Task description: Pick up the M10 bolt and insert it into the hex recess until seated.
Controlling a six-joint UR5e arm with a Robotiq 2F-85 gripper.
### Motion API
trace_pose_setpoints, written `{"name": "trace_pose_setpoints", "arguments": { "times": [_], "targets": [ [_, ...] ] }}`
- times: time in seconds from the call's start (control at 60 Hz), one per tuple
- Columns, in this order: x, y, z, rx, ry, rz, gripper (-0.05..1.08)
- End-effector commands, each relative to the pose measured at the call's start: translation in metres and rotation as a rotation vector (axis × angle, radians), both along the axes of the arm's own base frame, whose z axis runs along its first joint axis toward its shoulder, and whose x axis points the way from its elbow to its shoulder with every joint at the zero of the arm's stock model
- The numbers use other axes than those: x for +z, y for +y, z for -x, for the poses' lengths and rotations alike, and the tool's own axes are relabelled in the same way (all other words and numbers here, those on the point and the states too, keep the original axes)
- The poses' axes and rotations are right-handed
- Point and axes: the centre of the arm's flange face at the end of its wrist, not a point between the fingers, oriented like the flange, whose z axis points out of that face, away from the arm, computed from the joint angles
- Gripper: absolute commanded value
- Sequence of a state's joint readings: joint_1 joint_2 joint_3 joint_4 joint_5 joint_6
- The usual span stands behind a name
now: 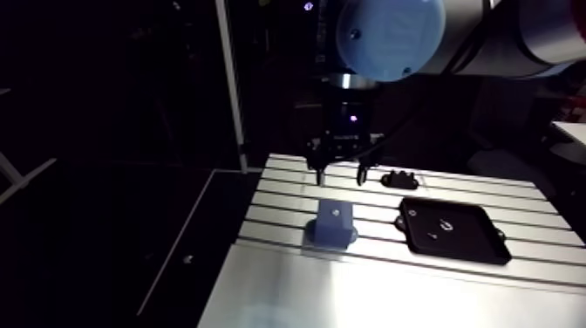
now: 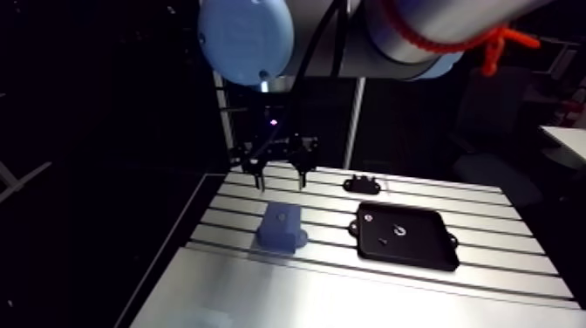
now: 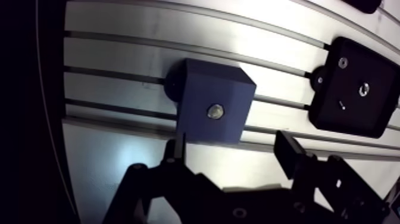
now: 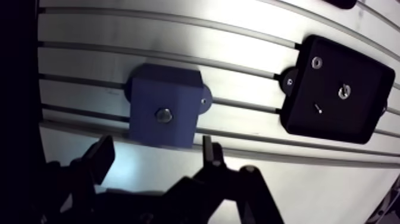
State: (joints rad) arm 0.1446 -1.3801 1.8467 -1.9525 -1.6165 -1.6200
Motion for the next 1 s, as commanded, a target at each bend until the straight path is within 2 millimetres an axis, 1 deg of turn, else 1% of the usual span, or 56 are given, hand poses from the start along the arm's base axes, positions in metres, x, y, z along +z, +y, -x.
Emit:
{"name": "trace_pose_setpoints", "arguments": {
  "times": [0.017,0.033,0.05,0.067,0.083,0.1,0.133,0.15,0.2,0.217,0.233,0.25,0.267,0.283,0.3,0.317,0.333,0.35,0.367,0.383,0.4,0.417,0.45,0.467,0.483,0.5,0.517,0.583,0.667,0.683,0.7,0.717,0.733,0.75,0.767,0.783,0.867,1.0],
  "targets": [
    [0.04,-0.001,0.007,0.002,-0.029,-0.005,0.02],
    [0.04,-0.001,0.007,0.002,-0.029,-0.005,0.02],
    [0.05,0.0,0.007,0.001,-0.028,-0.005,0.02],
    [0.05,0.0,0.007,0.001,-0.028,-0.005,0.02],
    [0.057,0.001,0.007,-0.001,-0.032,-0.004,0.02],
    [0.057,0.001,0.007,-0.001,-0.032,-0.004,0.02],
    [0.068,0.004,0.006,-0.007,-0.043,-0.005,0.02],
    [0.068,0.004,0.006,-0.007,-0.043,-0.005,0.02],
    [0.079,0.007,0.008,-0.012,-0.053,-0.005,0.02],
    [0.079,0.007,0.008,-0.012,-0.053,-0.005,0.02],
    [0.086,0.01,0.009,-0.017,-0.056,-0.005,0.02],
    [0.086,0.01,0.009,-0.017,-0.056,-0.005,0.02],
    [0.092,0.013,0.01,-0.024,-0.062,-0.004,0.02],
    [0.092,0.013,0.01,-0.024,-0.062,-0.004,0.02],
    [0.099,0.016,0.011,-0.03,-0.071,-0.004,0.02],
    [0.099,0.016,0.011,-0.03,-0.071,-0.004,0.02],
    [0.106,0.018,0.012,-0.035,-0.079,-0.003,0.02],
    [0.106,0.018,0.012,-0.035,-0.079,-0.003,0.02],
    [0.112,0.02,0.013,-0.04,-0.085,-0.004,0.02],
    [0.112,0.02,0.013,-0.04,-0.085,-0.004,0.02],
    [0.119,0.023,0.015,-0.045,-0.09,-0.005,0.02],
    [0.119,0.023,0.015,-0.045,-0.09,-0.005,0.02],
    [0.131,0.025,0.017,-0.048,-0.09,-0.006,0.02],
    [0.131,0.025,0.017,-0.048,-0.09,-0.006,0.02],
    [0.137,0.025,0.018,-0.049,-0.088,-0.008,0.02],
    [0.137,0.025,0.018,-0.049,-0.088,-0.008,0.02],
    [0.141,0.027,0.019,-0.052,-0.086,-0.008,0.02],
    [0.149,0.031,0.021,-0.058,-0.08,-0.006,0.02],
    [0.154,0.038,0.023,-0.072,-0.075,-0.004,0.02],
    [0.159,0.041,0.023,-0.079,-0.069,-0.003,0.02],
    [0.159,0.041,0.023,-0.079,-0.069,-0.003,0.02],
    [0.165,0.044,0.021,-0.084,-0.062,-0.002,0.02],
    [0.165,0.044,0.021,-0.084,-0.062,-0.002,0.02],
    [0.171,0.046,0.019,-0.087,-0.052,-0.001,0.02],
    [0.171,0.046,0.019,-0.087,-0.052,-0.001,0.02],
    [0.175,0.047,0.017,-0.089,-0.046,-0.003,0.02],
    [0.183,0.054,0.015,-0.096,-0.031,-0.001,0.02],
    [0.191,0.064,0.012,-0.082,-0.016,0.006,0.01]
  ]
}}
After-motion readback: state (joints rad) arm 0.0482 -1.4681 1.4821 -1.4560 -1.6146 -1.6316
